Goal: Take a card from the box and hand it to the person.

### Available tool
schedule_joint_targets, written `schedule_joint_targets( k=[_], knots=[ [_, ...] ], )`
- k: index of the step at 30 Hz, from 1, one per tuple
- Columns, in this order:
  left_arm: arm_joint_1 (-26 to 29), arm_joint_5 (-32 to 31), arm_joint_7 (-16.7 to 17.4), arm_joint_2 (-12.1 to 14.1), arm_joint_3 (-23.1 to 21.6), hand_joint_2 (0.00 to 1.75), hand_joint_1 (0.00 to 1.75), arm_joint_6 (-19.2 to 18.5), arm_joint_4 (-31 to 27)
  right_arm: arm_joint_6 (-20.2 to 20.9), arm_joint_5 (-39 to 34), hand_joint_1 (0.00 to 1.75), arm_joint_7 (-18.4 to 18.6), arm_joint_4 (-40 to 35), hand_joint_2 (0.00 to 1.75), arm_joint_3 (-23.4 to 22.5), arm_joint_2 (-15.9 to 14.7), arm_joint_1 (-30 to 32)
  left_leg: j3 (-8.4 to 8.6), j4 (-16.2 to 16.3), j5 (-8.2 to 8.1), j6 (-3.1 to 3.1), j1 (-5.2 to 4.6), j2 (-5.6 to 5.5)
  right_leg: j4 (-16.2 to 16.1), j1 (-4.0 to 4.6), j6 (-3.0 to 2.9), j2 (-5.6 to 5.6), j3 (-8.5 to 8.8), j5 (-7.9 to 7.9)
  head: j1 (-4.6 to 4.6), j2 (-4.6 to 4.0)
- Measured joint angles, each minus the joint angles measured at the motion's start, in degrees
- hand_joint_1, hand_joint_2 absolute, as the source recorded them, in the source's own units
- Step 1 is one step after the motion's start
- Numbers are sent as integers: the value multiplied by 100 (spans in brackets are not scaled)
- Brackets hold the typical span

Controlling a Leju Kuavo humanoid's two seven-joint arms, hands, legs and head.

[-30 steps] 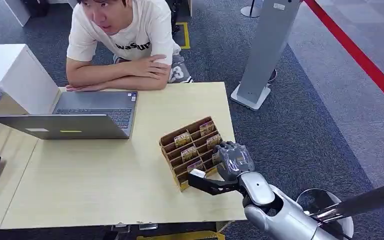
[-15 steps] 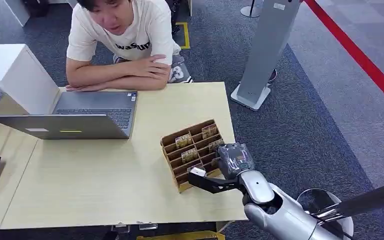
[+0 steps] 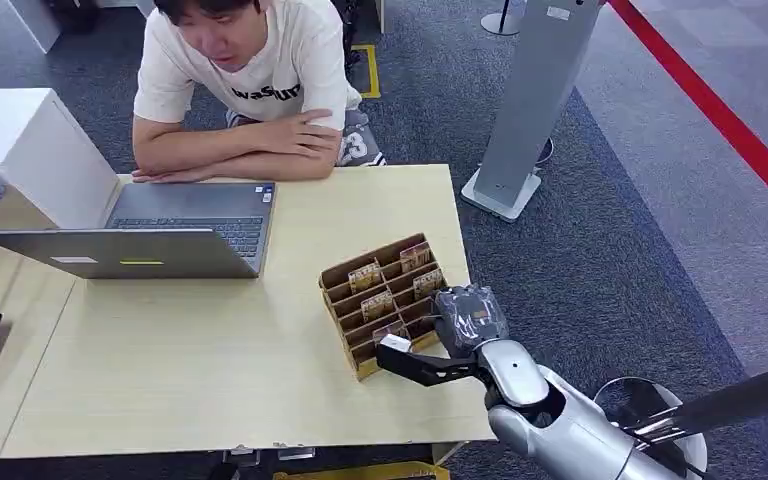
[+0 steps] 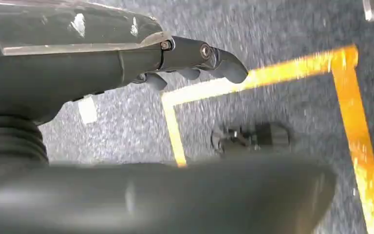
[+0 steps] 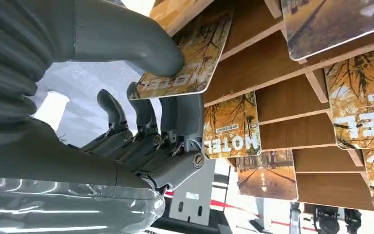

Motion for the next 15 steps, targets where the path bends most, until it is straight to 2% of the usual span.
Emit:
schedule_joint_targets(
  k=[5, 11, 15],
  knots=[
    [0, 50, -48, 57, 0, 175, 0, -344, 0, 15, 0, 143, 0, -13, 175, -2, 0, 0, 0, 0, 0, 0, 0, 0, 0, 0, 0, 0, 0, 0, 4, 0],
    [0, 155, -118, 92, 0, 175, 0, -272, 0, 42, 0, 143, 57, -181, 175, -28, -26, 3, -1, 0, 0, 0, 0, 0, 0, 0, 0, 0, -1, 0, 2, 0],
    [1, 171, -103, 94, 0, 175, 0, -219, 0, 44, 20, 143, 241, -479, 175, -133, -90, -10, -2, 0, 0, 0, 0, 0, 0, 0, 0, 0, -2, 0, 0, 0]
  ],
)
